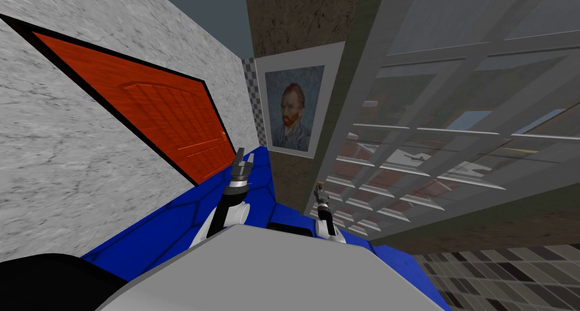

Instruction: Push the door open

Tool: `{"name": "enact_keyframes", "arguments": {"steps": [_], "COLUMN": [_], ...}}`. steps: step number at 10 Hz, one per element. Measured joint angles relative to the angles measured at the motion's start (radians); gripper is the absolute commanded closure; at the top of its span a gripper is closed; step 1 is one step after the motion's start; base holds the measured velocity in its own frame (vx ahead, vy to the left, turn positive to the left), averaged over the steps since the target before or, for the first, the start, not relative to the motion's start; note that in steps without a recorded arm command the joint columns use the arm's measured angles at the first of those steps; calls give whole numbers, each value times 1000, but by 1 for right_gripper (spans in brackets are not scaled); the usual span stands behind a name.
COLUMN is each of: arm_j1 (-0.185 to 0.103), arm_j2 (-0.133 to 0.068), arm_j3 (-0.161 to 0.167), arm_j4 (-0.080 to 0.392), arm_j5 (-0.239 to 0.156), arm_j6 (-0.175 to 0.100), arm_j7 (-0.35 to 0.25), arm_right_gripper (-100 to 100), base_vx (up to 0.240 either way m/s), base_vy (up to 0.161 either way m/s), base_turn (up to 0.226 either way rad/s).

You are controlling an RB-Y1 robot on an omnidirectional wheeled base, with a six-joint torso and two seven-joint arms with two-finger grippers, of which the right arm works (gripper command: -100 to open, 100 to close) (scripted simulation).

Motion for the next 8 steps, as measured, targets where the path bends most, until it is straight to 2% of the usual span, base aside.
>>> {"name": "enact_keyframes", "arguments": {"steps": [6, 8], "arm_j1": [12, 4], "arm_j2": [-9, -12], "arm_j3": [32, 38], "arm_j4": [-17, -3], "arm_j5": [-19, -27], "arm_j6": [11, 3], "arm_j7": [-151, -196], "arm_right_gripper": [100, 100], "base_vx": [-33, -29], "base_vy": [-20, -17], "base_turn": [27, 23]}}
